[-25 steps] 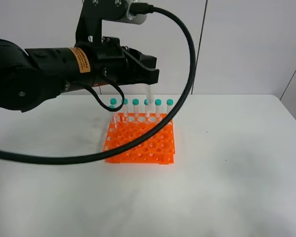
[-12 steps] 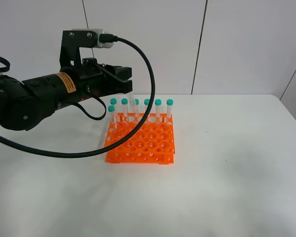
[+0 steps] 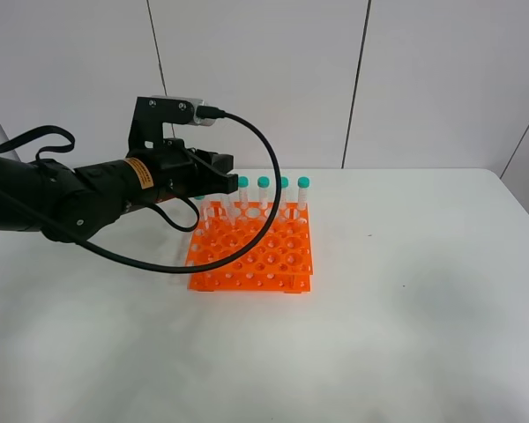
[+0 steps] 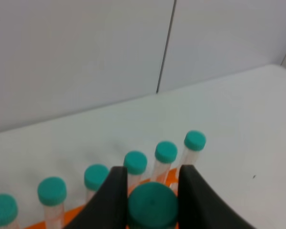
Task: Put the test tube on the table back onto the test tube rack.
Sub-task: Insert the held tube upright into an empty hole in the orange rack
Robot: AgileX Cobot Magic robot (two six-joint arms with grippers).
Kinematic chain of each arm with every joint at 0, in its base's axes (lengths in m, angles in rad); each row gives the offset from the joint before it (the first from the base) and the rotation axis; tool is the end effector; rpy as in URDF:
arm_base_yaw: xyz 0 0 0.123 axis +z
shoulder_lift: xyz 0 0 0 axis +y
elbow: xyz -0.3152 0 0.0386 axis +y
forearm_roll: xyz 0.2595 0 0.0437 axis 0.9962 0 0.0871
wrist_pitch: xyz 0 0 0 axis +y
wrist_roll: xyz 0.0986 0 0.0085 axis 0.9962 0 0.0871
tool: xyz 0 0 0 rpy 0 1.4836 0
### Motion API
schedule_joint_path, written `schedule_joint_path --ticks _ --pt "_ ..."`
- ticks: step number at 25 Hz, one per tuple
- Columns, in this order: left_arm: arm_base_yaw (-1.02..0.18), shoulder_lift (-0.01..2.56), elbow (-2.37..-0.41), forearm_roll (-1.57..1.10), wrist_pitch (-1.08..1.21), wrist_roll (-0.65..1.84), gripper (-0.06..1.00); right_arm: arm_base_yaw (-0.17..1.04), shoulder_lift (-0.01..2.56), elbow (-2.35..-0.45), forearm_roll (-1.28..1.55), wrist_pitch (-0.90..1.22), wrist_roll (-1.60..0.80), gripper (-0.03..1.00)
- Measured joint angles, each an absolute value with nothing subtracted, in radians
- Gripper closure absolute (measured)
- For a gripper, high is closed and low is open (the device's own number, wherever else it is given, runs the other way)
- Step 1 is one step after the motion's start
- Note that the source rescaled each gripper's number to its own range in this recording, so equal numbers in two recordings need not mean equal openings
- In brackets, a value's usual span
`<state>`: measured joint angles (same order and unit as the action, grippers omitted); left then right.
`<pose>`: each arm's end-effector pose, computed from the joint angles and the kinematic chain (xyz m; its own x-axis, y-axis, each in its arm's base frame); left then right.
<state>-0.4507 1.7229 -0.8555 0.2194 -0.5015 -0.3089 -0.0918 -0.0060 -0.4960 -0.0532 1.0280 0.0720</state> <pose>0.3388 -0.1754 0.2309 -0.3152 0.0249 -0.9487 0.4904 0.8601 -0.1404 -0.0198 -0.0027 0.2808 -0.4162 0.0829 -0.9055 0.1513 0.9883 0.0210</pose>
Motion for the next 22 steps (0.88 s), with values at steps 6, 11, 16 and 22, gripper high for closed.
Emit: schedule_joint_path --ticks 6,11,16,22 --pt "-0.446 1.76 -0.914 0.218 -0.439 -0.309 0.94 -0.092 -0.006 -0.496 -0.053 1.028 0.072 0.16" --pt "-0.413 1.762 -0.959 0.218 -0.364 -0.31 0.94 -0.092 -0.006 -0.496 -0.053 1.028 0.072 0.16" --pt "-0.385 1.762 -0.985 0.216 -0.303 -0.327 0.94 -0.092 -0.006 -0.496 -0.053 1.028 0.072 0.16" --pt "-0.384 1.774 -1.026 0.215 -0.289 -0.33 0.94 -0.092 -0.006 -0.496 -0.053 1.028 0.072 0.16"
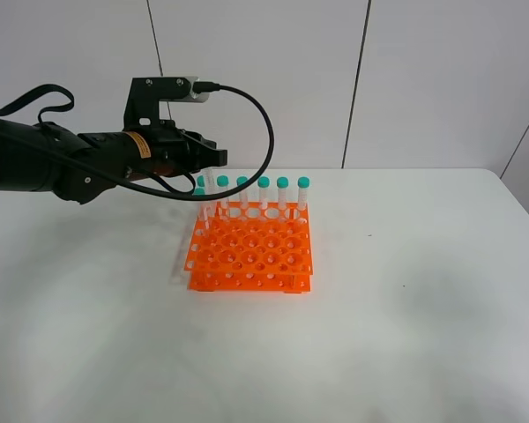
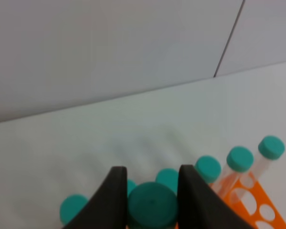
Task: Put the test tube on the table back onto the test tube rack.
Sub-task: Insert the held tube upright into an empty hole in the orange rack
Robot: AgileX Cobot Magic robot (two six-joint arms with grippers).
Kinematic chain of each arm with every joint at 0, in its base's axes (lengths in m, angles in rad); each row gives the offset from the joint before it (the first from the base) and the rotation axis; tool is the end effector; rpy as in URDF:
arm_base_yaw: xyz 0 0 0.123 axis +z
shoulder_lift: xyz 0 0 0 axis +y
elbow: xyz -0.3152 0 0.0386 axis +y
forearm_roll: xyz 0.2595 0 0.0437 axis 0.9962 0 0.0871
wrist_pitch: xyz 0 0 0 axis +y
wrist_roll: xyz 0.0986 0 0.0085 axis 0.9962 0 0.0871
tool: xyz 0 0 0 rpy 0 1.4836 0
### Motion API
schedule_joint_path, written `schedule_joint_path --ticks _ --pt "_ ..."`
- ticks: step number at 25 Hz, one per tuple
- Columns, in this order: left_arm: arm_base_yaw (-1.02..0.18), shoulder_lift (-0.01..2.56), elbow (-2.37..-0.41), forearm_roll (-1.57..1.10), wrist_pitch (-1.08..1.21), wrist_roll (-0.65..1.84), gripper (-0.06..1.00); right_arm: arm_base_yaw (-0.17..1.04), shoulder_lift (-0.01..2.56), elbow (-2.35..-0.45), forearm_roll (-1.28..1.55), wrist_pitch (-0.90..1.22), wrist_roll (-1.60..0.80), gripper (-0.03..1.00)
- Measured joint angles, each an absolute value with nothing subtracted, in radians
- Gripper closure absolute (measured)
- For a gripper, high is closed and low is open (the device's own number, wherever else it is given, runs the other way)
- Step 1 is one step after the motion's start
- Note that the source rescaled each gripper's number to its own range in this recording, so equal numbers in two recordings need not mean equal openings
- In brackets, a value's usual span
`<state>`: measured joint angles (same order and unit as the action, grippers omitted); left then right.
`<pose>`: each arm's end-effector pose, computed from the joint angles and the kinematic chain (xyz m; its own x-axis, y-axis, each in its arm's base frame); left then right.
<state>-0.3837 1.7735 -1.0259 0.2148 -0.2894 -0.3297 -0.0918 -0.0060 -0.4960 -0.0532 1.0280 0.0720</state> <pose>0.3808 -0.1602 0.2431 -0.3915 0.0254 -0.9198 0.3807 0.9145 -0.1368 -0.0198 -0.0027 0.2808 -0.4162 0.0829 -0.9055 0.1513 0.9883 0.0210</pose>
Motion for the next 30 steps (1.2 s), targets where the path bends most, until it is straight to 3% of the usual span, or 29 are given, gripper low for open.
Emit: schedule_joint_path --ticks 30 --pt "-0.383 1.904 -1.081 0.2 -0.369 -0.334 0.94 -0.092 -0.006 -0.496 -0.052 1.028 0.071 0.16"
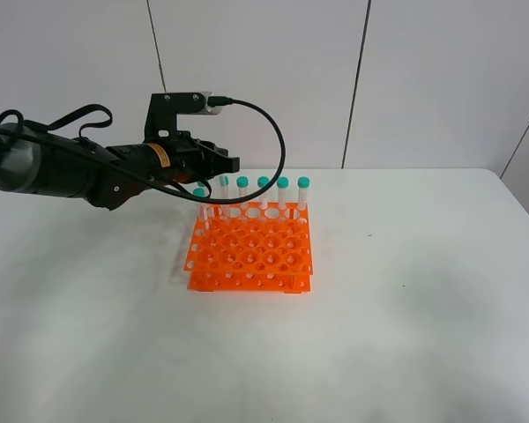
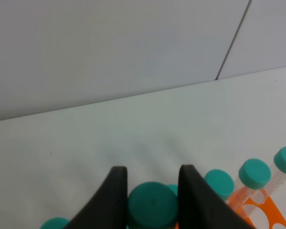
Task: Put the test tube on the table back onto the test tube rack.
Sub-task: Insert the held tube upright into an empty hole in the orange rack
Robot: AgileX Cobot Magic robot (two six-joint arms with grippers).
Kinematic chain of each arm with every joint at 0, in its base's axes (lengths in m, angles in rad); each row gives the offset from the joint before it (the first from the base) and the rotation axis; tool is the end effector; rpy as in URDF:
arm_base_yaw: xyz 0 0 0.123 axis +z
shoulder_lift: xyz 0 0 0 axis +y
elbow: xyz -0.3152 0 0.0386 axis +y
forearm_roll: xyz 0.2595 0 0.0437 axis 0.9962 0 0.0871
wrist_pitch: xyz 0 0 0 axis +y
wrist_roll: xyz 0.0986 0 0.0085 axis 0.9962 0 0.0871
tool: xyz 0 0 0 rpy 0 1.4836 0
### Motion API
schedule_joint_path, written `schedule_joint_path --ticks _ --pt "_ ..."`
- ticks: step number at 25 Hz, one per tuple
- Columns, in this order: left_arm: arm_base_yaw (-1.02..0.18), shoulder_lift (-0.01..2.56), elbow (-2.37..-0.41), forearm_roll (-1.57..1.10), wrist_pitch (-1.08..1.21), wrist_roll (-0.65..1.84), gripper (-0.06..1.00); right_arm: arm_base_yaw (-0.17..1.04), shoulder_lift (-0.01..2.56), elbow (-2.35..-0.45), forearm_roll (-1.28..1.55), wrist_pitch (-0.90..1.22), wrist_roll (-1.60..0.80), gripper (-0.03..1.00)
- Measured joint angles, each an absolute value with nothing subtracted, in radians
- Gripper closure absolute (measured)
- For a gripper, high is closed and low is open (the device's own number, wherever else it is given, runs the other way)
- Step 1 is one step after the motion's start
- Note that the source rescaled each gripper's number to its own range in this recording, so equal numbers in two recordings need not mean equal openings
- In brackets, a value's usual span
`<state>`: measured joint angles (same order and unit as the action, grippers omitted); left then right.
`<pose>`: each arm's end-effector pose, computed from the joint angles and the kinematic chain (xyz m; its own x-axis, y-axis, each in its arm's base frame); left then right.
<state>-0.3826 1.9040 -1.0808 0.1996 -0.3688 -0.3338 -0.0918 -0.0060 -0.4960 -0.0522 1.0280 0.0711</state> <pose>0.4055 -0.1708 0.2115 -0.3989 0.0027 -0.9170 0.3797 0.9107 -0.1625 -0.0198 -0.0026 0.2808 -0.4163 0.0826 -0.9055 0.1504 0.9884 0.0210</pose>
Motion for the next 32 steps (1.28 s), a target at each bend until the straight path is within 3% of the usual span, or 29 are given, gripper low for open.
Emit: schedule_joint_path --ticks 32 --pt "-0.383 1.904 -1.045 0.199 -0.414 -0.271 0.94 -0.092 -0.006 -0.496 -0.052 1.028 0.071 0.16"
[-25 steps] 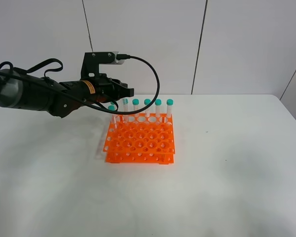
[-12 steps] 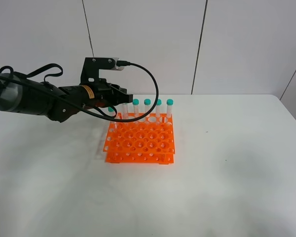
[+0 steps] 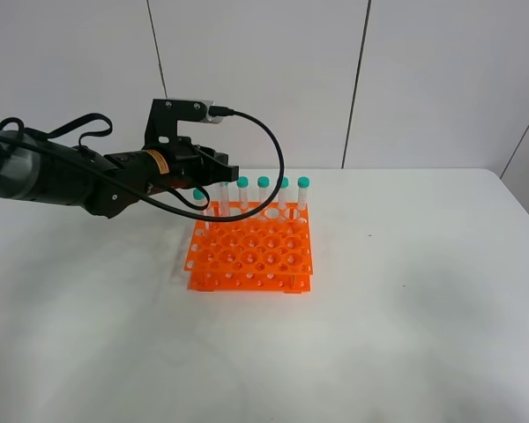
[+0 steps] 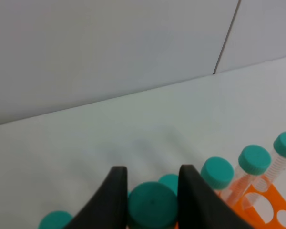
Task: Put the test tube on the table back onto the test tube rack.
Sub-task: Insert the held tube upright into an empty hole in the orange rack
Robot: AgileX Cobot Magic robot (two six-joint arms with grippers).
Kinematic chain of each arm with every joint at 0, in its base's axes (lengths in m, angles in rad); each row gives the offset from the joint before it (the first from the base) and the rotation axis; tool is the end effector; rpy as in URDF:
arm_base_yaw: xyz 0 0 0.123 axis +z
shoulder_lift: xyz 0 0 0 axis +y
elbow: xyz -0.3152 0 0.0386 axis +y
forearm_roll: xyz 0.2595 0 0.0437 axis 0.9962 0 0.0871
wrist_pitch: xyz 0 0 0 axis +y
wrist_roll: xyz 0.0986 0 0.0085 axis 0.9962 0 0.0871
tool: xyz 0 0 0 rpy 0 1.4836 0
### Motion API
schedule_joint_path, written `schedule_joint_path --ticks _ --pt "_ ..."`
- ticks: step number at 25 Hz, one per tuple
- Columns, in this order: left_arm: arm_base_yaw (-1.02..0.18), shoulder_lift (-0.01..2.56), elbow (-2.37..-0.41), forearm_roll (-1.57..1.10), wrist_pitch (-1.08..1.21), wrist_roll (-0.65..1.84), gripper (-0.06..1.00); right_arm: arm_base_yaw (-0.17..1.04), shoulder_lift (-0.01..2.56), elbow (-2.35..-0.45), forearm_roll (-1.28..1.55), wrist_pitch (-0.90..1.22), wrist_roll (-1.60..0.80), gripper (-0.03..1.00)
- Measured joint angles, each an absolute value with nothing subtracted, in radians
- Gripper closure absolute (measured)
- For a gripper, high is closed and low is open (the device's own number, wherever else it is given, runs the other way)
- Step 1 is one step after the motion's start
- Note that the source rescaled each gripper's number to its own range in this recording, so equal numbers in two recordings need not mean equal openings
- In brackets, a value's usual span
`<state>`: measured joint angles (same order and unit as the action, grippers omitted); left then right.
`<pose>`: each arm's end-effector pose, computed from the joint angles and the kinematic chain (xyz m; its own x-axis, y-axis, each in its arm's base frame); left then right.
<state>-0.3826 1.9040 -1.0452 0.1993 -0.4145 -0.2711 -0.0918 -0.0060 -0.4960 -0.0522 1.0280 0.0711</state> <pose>0.4000 -0.1694 0.2051 -0.3683 0.0535 -0.9282 0.4104 0.9052 -0.1107 -0.0198 -0.0026 0.2808 -0.4163 0.0826 -0.9055 0.1504 0.9884 0.0210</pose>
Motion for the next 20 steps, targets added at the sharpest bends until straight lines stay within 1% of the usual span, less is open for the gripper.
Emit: schedule_joint_path --ticks 20 --pt "-0.383 1.904 -1.045 0.199 -0.424 -0.233 0.94 -0.092 -0.006 -0.496 -0.052 1.028 0.071 0.16"
